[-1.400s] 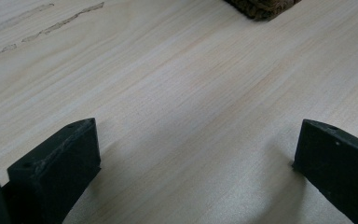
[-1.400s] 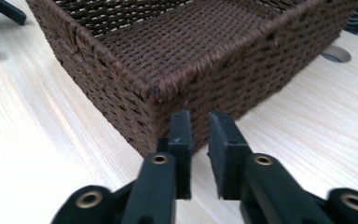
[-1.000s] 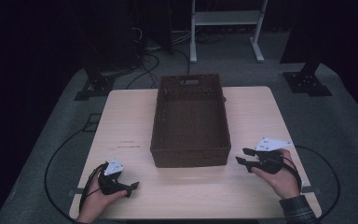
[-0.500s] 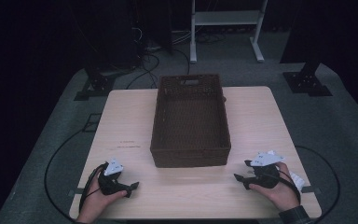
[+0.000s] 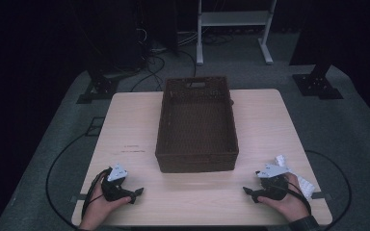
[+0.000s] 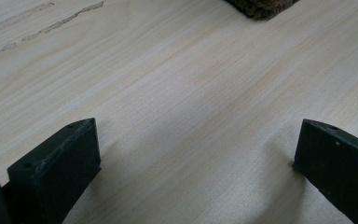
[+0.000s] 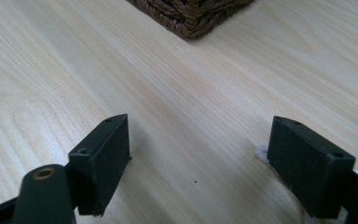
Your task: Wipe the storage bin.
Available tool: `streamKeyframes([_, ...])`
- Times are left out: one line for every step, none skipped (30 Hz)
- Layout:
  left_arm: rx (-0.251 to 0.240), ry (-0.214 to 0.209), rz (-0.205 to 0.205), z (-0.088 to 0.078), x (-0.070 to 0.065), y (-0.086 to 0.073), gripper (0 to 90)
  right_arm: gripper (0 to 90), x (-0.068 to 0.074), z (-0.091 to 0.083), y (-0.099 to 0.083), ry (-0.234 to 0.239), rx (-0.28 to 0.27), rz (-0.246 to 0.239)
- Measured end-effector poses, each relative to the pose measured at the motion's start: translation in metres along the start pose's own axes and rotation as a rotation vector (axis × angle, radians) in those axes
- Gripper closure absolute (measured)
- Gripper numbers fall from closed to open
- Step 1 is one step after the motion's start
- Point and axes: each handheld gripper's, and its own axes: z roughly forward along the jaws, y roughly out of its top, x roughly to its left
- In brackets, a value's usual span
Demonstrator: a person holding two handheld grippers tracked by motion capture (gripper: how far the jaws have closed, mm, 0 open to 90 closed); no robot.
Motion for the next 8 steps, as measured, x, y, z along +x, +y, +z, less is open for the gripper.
streamKeyframes([0.000, 0.000, 0.000, 0.0000, 0.0000, 0.0000, 0.0, 20.2, -0.0002, -0.0002, 0.0001, -0.001, 0.001, -0.001])
streamKeyframes([0.000, 0.000, 0.000, 0.0000, 0.0000, 0.0000, 0.0, 20.1, -0.0003, -0.0003, 0.0001, -0.002, 0.001, -0.003])
streamKeyframes([0.000, 0.000, 0.000, 0.0000, 0.0000, 0.0000, 0.0, 20.1, -0.0001, -0.0001, 0.0000, -0.001, 0.000, -0.001])
streamKeyframes([0.000, 0.000, 0.000, 0.0000, 0.0000, 0.0000, 0.0, 20.1, -0.0002, 0.0001, -0.0002, 0.002, -0.001, 0.000])
streamKeyframes([0.000, 0.000, 0.000, 0.0000, 0.0000, 0.0000, 0.0, 19.9, -0.0002, 0.0002, -0.0003, 0.004, -0.002, 0.003])
streamKeyframes([0.000, 0.000, 0.000, -0.0001, -0.0001, 0.0000, 0.0, 19.5, -0.0004, 0.0005, -0.0006, 0.005, -0.005, 0.005])
streamKeyframes([0.000, 0.000, 0.000, 0.0000, 0.0000, 0.0000, 0.0, 19.2, -0.0009, 0.0007, -0.0008, 0.008, -0.005, 0.007])
streamKeyframes([0.000, 0.000, -0.001, 0.0000, -0.0001, -0.0001, 0.0, 18.8, -0.0016, 0.0010, -0.0011, 0.011, -0.006, 0.008])
